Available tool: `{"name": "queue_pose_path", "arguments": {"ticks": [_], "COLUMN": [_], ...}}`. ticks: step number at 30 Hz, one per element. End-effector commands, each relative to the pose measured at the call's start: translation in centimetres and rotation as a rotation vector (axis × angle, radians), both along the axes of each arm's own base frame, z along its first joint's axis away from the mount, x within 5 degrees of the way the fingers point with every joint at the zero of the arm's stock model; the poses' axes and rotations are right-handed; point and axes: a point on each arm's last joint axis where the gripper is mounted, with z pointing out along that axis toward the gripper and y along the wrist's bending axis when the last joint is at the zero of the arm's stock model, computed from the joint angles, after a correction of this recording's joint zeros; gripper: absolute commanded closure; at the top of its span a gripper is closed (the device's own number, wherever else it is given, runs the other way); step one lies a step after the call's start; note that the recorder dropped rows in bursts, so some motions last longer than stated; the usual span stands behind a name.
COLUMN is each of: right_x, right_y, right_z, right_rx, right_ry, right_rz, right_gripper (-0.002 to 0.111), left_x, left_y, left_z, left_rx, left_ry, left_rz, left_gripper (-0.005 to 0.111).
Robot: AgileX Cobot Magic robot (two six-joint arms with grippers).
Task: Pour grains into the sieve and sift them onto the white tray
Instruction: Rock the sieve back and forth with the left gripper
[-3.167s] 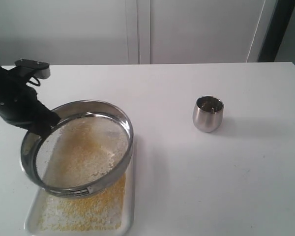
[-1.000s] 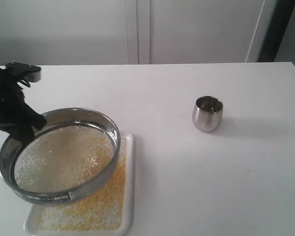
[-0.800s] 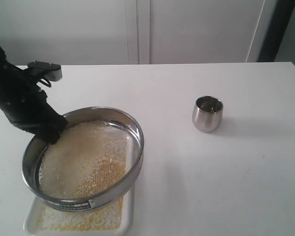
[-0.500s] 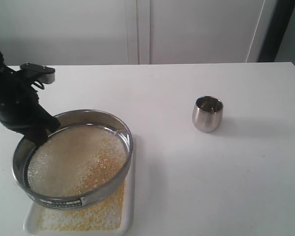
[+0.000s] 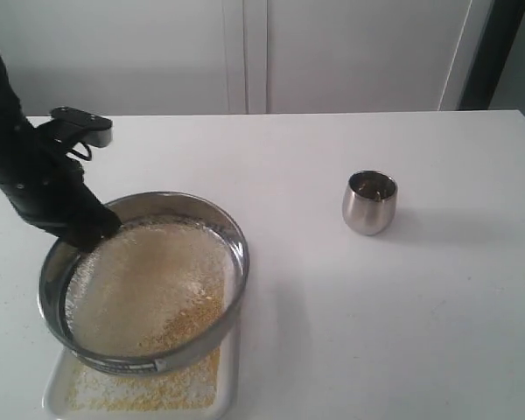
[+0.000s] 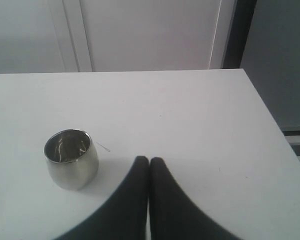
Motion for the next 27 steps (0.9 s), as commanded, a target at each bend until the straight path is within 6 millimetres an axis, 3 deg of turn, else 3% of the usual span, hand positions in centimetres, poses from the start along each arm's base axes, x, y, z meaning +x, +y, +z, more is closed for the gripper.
{"name": "queue_pose_path", "arguments": {"ticks": [1, 4, 5, 8, 11, 13, 18, 19, 22, 24, 27], "right_x": [-0.1, -0.1, -0.1, -0.1, -0.1, -0.1, -0.1, -0.1, -0.1, -0.1, -0.1], "right_y": [-0.1, -0.1, -0.1, -0.1, -0.1, -0.1, -0.1, -0.1, -0.1, -0.1, -0.1], "right_z": [-0.1, -0.1, -0.1, -0.1, -0.1, -0.1, -0.1, -0.1, -0.1, -0.1, 0.0], "right_rx": [0.001, 0.001, 0.001, 0.001, 0.001, 0.001, 0.001, 0.001, 0.001, 0.001, 0.001], "right_ry": [0.002, 0.004, 0.001, 0.001, 0.001, 0.000, 0.004, 0.004, 0.002, 0.002, -0.001], "right_rz": [-0.007, -0.008, -0.007, -0.007, -0.007, -0.007, -0.007, -0.007, -0.007, -0.007, -0.007], "right_gripper": [0.108, 0.108, 0.108, 0.108, 0.108, 0.108, 0.108, 0.108, 0.108, 0.108, 0.108], "left_x": [0.2, -0.7, -0.6, 0.5, 0.1, -0.2, -1.5, -1.3, 1.9, 2.8, 1.4], "left_y": [2.2, -0.8, -0.7, 2.2, 0.7, 0.0, 1.2, 1.4, 1.6, 1.4, 1.1], "left_z": [0.4, 0.5, 0.5, 1.0, 1.5, 1.5, 1.1, 0.9, 1.0, 1.3, 0.7], "left_rx": [-0.019, -0.104, -0.057, -0.001, -0.160, -0.170, -0.112, -0.103, -0.132, -0.114, -0.072], "left_ry": [0.045, 0.038, 0.023, 0.030, 0.054, 0.063, 0.154, 0.116, -0.056, 0.054, 0.218], "left_rz": [0.143, -0.059, -0.068, 0.123, 0.006, -0.017, -0.012, 0.005, 0.130, 0.112, 0.055], "left_gripper": [0.107, 0.107, 0.107, 0.107, 0.107, 0.107, 0.107, 0.107, 0.107, 0.107, 0.107]}}
